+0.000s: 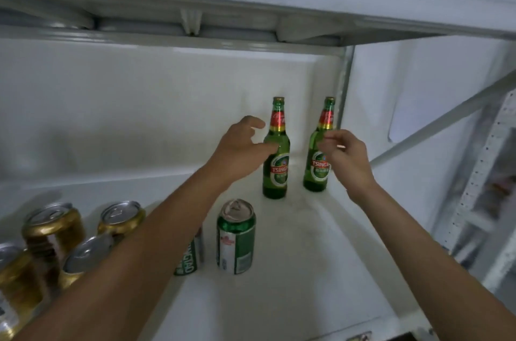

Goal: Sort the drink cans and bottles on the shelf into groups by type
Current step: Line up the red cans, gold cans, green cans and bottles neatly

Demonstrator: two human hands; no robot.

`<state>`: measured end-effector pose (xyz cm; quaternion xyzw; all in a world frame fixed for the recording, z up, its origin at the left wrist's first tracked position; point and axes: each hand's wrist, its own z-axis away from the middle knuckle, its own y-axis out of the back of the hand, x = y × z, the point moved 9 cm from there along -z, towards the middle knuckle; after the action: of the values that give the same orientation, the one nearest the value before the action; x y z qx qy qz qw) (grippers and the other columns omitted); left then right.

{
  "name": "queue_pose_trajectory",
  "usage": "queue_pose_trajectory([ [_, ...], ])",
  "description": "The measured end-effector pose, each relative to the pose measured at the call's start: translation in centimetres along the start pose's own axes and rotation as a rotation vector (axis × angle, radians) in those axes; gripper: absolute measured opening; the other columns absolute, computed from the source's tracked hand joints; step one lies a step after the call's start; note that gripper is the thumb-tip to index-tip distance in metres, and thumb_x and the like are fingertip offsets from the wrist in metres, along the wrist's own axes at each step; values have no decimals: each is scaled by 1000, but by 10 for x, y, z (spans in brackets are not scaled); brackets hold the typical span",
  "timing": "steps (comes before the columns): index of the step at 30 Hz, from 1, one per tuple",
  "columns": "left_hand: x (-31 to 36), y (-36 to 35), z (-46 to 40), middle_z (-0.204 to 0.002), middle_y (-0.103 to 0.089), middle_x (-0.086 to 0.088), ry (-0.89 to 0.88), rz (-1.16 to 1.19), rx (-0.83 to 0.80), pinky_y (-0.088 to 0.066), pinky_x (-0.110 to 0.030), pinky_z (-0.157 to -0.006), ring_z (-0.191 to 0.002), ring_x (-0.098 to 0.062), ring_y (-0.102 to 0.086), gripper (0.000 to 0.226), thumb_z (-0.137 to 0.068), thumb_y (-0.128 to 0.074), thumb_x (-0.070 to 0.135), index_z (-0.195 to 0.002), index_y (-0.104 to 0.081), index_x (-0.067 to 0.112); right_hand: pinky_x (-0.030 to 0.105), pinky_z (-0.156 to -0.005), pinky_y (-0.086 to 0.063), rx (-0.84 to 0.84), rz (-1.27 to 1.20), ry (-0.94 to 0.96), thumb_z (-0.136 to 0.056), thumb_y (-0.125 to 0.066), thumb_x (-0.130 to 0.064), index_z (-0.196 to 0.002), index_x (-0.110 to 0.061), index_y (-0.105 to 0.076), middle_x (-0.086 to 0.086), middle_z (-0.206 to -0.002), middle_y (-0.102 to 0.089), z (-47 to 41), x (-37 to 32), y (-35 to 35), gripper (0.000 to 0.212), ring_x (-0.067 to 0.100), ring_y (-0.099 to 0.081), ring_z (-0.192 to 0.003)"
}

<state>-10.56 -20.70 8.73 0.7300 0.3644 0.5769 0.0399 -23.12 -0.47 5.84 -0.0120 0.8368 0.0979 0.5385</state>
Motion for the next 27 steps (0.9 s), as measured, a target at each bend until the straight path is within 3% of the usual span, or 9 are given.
queue_pose_trajectory([
  [2,8,-19,-36,-122,-44,8,34,-21,-9,-42,-23,-76,-118,-16,-51,66,-91,-72,34,-149,-41,24,35,-88,-52,64,44,-44,-90,-70,-19,-123,-15,-60,3,-116,-65,-37,8,15,34,27,-62,-115],
  [5,15,-40,-80,-115,-49,6,46,-110,31,-44,-24,-71,-105,-16,-55,69,-92,-69,29,-150,-36,12,35,-91,-48,31,159,-89,-91,-72,-27,-148,-11,-41,14,-145,-51,-83,23,12,67,32,-55,-128],
  [8,13,-53,-111,-132,-55,-11,103,-173,81,-54,-43,-95,-117,-29,-59,72,-90,-70,35,-147,-36,8,48,-102,-51,-64,202,-132,-90,-73,-29,-155,-11,-30,17,-149,-47,-115,38,-5,80,38,-55,-129],
  [11,5,-58,-123,-130,-58,-15,153,-191,160,-54,-48,-98,-115,-34,-61,67,-91,-70,35,-144,-38,9,46,-94,-55,-124,189,-188,-91,-73,-30,-138,-14,-48,11,-123,-64,-135,58,-18,56,33,-64,-111],
  [15,-3,-52,-121,-123,-61,-16,99,-324,292,-55,-47,-89,-107,-36,-64,47,-96,-67,30,-133,-47,10,33,-74,-49,-164,204,-142,-92,-70,-38,-125,-15,-59,-1,-96,-65,-143,74,-23,41,22,-63,-90],
  [21,17,-26,-95,-122,-63,-5,-26,-234,265,-45,-22,-77,-100,-16,-57,49,-93,-73,23,-136,-52,16,21,-60,-44,-142,250,50,-94,-67,-40,-117,-14,-55,-3,-95,-63,-116,59,4,36,11,-62,-79],
  [23,29,-10,-73,-115,-66,1,-89,-209,301,-51,-26,-79,-104,-18,-63,44,-91,-74,22,-130,-56,16,21,-61,-45,-147,223,83,-94,-68,-40,-115,-18,-54,-4,-96,-64,-98,54,18,34,9,-62,-81],
  [25,41,3,-50,-118,-69,1,-128,-173,323,-56,-38,-94,-110,-21,-66,46,-90,-75,21,-132,-57,17,21,-63,-45,-157,181,108,-93,-68,-40,-114,-22,-55,-10,-96,-64,-79,46,31,31,5,-63,-85],
  [27,51,11,-31,-120,-71,-1,-145,-139,318,-57,-43,-97,-107,-22,-69,47,-90,-76,22,-133,-58,19,21,-64,-47,-154,157,131,-93,-69,-40,-113,-21,-57,-13,-97,-66,-60,35,45,30,5,-64,-86],
])
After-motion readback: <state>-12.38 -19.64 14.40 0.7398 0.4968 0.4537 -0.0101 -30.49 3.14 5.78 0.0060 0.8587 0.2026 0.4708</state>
